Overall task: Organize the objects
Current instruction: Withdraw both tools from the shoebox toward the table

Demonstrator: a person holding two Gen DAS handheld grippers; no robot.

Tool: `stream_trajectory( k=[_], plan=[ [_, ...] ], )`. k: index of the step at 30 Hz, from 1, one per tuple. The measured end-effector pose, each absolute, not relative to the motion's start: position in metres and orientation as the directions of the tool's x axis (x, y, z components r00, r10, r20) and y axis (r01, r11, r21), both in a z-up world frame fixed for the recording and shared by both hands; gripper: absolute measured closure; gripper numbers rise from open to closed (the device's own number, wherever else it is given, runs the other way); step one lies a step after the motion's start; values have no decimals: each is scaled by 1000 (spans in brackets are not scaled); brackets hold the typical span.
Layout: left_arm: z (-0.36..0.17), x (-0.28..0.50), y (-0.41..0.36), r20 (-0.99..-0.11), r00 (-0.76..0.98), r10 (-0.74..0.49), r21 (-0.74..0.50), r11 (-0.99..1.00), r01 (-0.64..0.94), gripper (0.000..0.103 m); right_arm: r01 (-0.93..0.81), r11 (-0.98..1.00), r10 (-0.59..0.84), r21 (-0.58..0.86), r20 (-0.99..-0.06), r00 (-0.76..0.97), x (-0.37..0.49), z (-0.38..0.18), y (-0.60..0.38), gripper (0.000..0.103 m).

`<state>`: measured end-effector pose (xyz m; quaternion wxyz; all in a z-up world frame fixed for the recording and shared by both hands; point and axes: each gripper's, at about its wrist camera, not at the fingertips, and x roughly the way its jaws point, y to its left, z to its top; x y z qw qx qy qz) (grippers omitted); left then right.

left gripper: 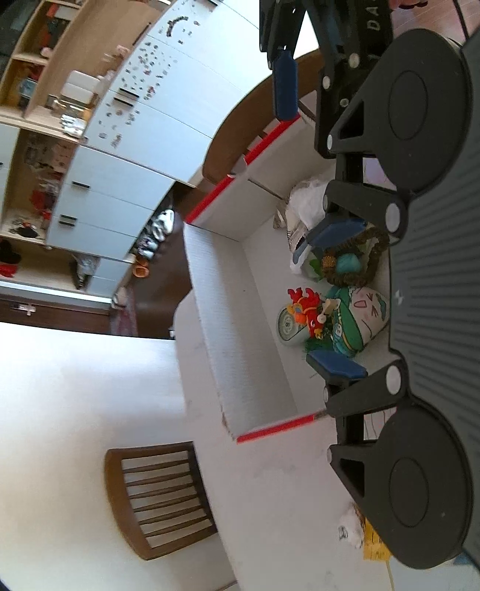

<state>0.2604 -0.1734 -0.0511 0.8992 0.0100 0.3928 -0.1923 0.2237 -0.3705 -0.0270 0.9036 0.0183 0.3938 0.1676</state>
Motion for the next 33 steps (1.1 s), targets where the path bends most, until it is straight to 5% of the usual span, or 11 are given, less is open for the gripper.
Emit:
stream_trajectory(
  k=[14, 31, 33],
  plan=[
    [-15, 217, -97, -632, 694, -346, -145, 932, 333, 29, -243, 958, 278, 149, -683, 675, 193, 1, -317, 20],
    [-30, 182, 10, -645, 699, -309, -164, 949, 268, 16, -278, 954, 281, 114, -665, 692, 157, 5, -226, 2],
    [-34, 179, 21, -646, 696, -314, -171, 948, 269, 8, -284, 952, 285, 113, -665, 690, 154, 3, -217, 2]
  ],
)
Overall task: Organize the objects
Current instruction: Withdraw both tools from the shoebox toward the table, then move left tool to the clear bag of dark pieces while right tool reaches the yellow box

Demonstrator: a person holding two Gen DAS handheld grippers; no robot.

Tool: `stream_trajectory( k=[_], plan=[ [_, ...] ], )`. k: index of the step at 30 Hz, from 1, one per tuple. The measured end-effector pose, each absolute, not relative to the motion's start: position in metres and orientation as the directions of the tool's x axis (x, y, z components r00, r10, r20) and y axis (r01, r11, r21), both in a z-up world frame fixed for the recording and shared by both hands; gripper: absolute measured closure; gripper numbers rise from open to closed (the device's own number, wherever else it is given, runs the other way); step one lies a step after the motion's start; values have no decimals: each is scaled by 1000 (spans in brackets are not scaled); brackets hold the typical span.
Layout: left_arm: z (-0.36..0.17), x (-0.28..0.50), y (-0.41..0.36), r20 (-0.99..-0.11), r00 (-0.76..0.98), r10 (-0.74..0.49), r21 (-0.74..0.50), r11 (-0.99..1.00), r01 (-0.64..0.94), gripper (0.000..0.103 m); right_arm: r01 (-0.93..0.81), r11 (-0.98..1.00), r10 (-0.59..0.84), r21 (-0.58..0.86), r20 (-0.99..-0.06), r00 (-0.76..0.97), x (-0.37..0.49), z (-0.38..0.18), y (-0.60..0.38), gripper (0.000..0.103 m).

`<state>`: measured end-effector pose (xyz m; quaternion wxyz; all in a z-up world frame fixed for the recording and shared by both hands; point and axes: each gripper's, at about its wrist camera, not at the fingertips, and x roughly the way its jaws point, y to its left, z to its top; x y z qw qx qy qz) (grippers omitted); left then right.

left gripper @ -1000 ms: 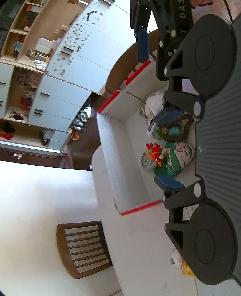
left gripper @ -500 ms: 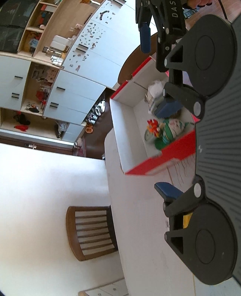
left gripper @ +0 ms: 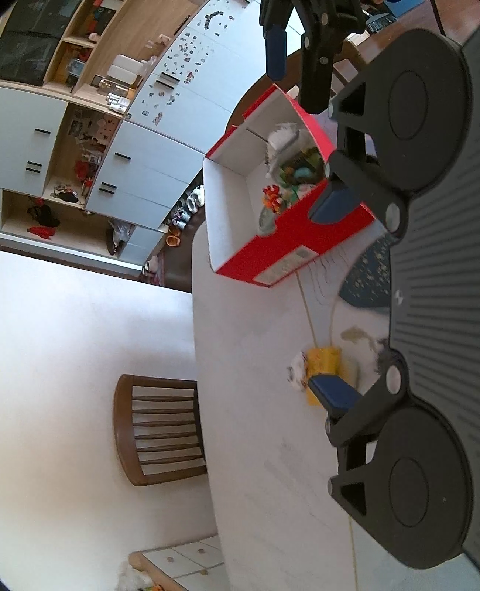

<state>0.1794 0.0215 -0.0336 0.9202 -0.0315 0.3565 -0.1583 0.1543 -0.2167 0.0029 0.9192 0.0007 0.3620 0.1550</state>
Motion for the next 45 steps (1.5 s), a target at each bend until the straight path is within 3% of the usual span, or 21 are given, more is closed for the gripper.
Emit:
stream_trajectory(
  k=[3, 23, 30, 45],
  plan=[
    [-39, 174, 37, -651, 693, -309, -165, 949, 268, 0, -285, 951, 287, 116, -671, 684, 152, -2, -204, 2],
    [-121, 185, 93, -687, 684, -245, -142, 969, 205, 0, -276, 951, 290, 141, -717, 633, 179, -36, -145, 2],
    [-151, 193, 73, -701, 674, -235, -76, 964, 256, 0, -299, 944, 302, 142, -739, 602, 204, -53, -125, 2],
    [-180, 205, 50, -710, 658, -250, -97, 961, 261, 1, -368, 918, 328, 147, -804, 497, 259, -102, -76, 5]
  ],
)
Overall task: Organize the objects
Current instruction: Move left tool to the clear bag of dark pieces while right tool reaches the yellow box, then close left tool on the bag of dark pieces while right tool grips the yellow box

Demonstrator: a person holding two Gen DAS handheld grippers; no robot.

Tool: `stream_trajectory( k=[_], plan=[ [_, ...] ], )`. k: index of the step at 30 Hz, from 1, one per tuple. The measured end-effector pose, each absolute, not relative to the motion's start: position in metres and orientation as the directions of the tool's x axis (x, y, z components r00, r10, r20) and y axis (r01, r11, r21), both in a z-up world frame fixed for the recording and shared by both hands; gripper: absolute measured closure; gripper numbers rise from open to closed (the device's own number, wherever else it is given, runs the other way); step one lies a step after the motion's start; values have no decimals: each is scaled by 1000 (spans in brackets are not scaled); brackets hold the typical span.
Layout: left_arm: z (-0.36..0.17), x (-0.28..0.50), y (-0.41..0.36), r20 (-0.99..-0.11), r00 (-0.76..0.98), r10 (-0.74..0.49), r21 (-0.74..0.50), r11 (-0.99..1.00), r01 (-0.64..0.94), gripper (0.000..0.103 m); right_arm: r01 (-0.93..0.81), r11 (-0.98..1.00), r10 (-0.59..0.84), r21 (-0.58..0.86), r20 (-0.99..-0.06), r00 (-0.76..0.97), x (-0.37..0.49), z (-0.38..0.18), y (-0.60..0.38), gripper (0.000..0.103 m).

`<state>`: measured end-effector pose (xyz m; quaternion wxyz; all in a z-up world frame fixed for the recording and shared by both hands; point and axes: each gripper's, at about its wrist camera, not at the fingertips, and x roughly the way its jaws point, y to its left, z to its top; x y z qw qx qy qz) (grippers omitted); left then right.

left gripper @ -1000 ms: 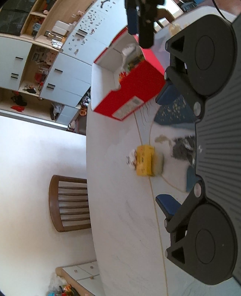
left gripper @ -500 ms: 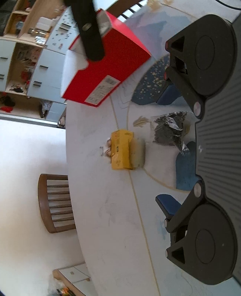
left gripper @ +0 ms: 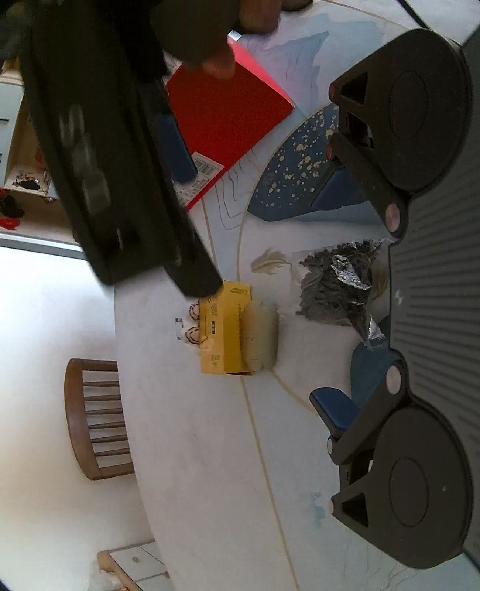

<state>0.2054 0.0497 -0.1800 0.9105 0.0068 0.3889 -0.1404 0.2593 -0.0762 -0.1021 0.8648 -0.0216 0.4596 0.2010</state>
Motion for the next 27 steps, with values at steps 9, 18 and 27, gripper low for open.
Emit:
stream_trajectory(
  k=[9, 18, 27],
  plan=[
    [-185, 208, 44, -714, 658, -238, -106, 966, 235, 7, -326, 922, 344, 210, -830, 440, 302, -122, -41, 7],
    [-187, 208, 44, -712, 666, -222, -79, 968, 238, 31, -302, 933, 303, 194, -877, 373, 323, -143, -23, 14],
    [-185, 207, 46, -710, 667, -225, -82, 967, 240, 64, -286, 937, 297, 200, -886, 355, 325, -144, -27, 27]
  ],
)
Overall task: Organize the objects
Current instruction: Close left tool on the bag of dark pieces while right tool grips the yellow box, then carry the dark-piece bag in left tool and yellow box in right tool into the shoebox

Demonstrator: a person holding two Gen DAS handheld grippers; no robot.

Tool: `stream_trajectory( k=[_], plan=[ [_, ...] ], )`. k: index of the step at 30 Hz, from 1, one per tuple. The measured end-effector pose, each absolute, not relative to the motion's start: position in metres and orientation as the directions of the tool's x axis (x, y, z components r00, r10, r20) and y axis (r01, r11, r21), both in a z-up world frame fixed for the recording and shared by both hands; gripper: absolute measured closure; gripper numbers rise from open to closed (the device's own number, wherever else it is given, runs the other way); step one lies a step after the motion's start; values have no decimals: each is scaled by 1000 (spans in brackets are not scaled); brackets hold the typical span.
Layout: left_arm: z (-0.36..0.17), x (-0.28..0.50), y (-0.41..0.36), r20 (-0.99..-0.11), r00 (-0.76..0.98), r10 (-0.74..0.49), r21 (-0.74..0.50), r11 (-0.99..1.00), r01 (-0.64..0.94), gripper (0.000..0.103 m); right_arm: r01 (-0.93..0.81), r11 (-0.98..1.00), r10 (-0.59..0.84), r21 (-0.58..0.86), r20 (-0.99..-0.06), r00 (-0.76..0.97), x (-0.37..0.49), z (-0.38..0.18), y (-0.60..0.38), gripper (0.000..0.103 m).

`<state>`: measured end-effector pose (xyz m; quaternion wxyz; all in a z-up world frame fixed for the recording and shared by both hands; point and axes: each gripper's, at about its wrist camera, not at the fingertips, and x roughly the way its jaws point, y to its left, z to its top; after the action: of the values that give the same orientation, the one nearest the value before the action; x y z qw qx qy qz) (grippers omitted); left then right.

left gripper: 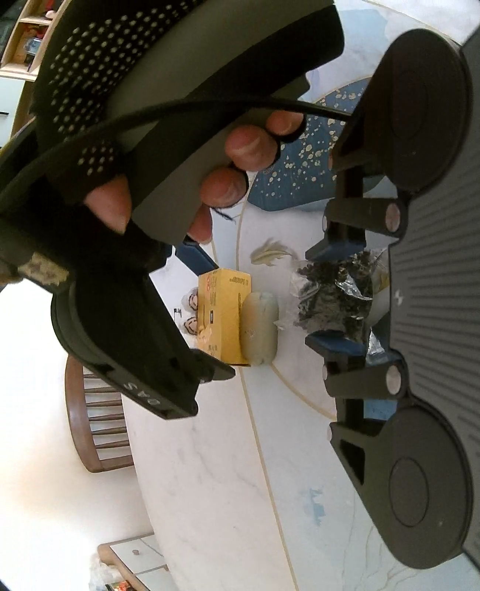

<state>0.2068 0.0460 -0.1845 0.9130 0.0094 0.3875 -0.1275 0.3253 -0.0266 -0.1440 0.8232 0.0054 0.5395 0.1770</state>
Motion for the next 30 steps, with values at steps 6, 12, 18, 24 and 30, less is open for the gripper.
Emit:
stream_trajectory(
  k=[6, 12, 18, 24, 30],
  plan=[
    [-182, 205, 54, -716, 658, -235, -105, 967, 231, 70, -287, 935, 308, 210, -881, 360, 318, -138, -34, 27],
    [-177, 201, 58, -722, 653, -231, -112, 969, 219, 70, -305, 925, 333, 227, -870, 364, 299, -125, -48, 28],
    [-164, 187, 66, -719, 655, -230, -141, 972, 187, 70, -331, 910, 367, 248, -853, 370, 273, -103, -63, 28],
    [-144, 174, 70, -710, 660, -246, -175, 969, 172, 70, -358, 898, 393, 255, -832, 392, 241, -79, -83, 28],
    [-109, 158, 71, -690, 674, -263, -195, 965, 176, 70, -364, 896, 402, 253, -809, 428, 213, -57, -104, 28]
  ],
)
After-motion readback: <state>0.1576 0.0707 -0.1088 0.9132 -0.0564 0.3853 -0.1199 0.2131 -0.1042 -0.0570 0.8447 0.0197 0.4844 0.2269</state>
